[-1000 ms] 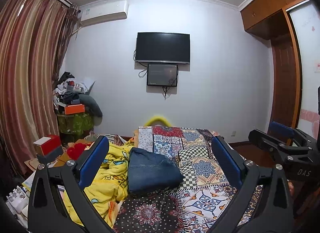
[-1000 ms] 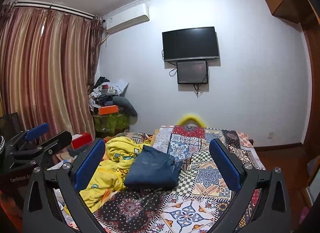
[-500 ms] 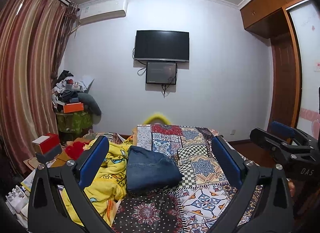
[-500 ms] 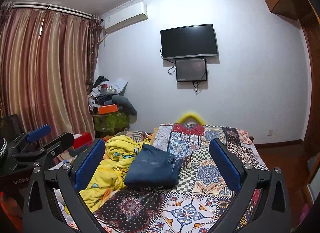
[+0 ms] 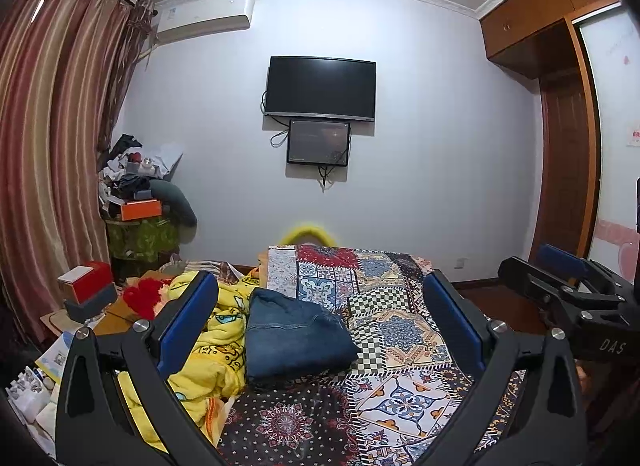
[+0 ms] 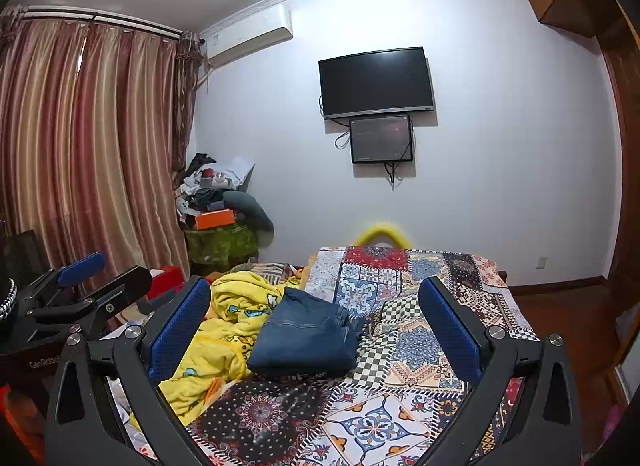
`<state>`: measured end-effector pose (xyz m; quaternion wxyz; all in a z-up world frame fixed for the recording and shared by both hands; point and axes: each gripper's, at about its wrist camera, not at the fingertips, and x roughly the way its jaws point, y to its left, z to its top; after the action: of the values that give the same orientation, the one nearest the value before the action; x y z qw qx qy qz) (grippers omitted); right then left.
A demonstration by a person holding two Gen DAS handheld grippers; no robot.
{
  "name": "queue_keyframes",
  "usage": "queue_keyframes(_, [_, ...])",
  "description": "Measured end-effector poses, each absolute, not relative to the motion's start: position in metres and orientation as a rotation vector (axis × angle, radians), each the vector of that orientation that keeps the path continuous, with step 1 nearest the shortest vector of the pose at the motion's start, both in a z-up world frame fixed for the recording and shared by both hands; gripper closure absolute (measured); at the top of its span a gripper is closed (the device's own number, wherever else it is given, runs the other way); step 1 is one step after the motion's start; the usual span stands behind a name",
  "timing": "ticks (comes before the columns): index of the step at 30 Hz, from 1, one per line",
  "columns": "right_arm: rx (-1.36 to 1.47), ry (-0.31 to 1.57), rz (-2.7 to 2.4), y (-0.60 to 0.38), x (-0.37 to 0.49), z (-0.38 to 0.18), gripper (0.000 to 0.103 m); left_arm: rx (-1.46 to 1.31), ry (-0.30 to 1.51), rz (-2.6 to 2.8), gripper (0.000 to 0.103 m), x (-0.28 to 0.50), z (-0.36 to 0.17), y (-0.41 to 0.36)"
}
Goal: Fold large clothes
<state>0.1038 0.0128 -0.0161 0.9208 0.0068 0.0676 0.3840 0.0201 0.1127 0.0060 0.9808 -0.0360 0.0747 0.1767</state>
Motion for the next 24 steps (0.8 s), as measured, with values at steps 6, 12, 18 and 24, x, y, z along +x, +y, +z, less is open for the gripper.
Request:
queue_keyframes(6, [0.009,0.138,0.778,0.0125,0.1051,-0.0144,0.000,-0.080,0.147,0.341,0.000,0.0199,0.0070,0.1148])
queue_keyframes(12, [0.010,0.140,0.777,0.0124,0.1047,-0.0129,0.000,-0.088,0.143,0.336,0.000,0.0194,0.0069,0.1149])
queue_keyframes(18, [0.007,0.139,0.775,0.0128,0.1063,-0.0123,0.000,-0.085,0.145,0.334,0.000,0.0207,0.0064,0.1143])
queue_keyframes(24, [0.003,0.142,0.773,0.0133,0.1067,-0.0120,0.000,-0.084,0.149,0.337,0.000,0.0240,0.0051,0.1132])
